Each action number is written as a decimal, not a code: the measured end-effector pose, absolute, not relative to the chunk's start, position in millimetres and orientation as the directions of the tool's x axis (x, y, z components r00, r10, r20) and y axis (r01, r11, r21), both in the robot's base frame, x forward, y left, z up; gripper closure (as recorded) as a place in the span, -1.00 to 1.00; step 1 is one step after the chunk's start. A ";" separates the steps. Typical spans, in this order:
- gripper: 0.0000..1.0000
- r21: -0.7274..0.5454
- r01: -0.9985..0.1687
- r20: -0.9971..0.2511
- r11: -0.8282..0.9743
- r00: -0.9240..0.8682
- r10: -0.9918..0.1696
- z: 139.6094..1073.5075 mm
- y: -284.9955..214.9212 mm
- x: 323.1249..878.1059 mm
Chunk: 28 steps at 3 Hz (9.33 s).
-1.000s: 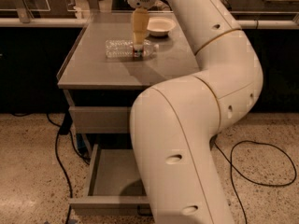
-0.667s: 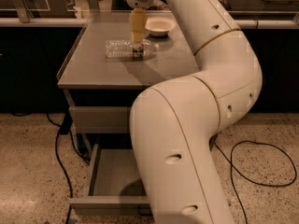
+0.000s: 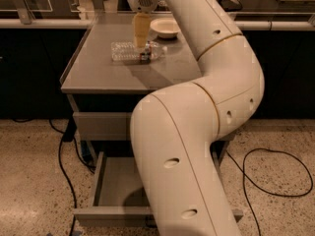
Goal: Place water bottle into middle drawer
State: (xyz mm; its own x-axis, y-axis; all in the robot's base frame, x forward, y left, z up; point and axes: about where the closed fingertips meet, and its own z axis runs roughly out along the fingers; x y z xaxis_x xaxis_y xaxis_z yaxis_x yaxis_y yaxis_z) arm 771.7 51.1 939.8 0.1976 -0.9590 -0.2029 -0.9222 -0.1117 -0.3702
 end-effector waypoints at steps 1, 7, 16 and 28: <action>-1.00 -0.349 -0.928 -0.191 -0.134 0.210 -0.959 926.0 59.9 774.6; -1.00 -0.302 -0.951 -0.274 -0.067 0.154 -0.949 864.4 68.9 803.7; -0.14 -0.259 -0.964 -0.261 0.059 0.011 -0.965 840.6 64.4 813.2; 1.00 -0.742 -0.565 -0.496 0.361 0.101 -0.862 1081.9 -48.6 627.3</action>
Offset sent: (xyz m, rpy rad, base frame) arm 0.0382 0.0165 -0.0154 -0.1071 0.1719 0.0885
